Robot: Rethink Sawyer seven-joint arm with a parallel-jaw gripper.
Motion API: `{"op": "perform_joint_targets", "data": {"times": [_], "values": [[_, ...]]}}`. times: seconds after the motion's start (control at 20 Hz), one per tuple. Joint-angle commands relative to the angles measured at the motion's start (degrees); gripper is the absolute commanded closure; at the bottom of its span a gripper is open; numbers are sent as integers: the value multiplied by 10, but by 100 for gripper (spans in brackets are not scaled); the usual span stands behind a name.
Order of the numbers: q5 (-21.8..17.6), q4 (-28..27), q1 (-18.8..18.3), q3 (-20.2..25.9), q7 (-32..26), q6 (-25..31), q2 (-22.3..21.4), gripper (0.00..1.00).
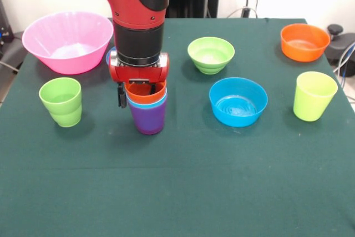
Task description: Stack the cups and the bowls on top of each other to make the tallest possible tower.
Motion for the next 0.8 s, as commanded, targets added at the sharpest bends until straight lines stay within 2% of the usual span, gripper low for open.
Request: {"op": "perform_joint_targets", "data": {"times": [0.05, 0.6, 0.8], "values": [[-8, 35, 17, 32, 46, -21, 65, 0], [13, 48, 15, 31, 23, 73, 2, 0], [20, 59, 6, 38, 17, 82, -13, 0]]}}
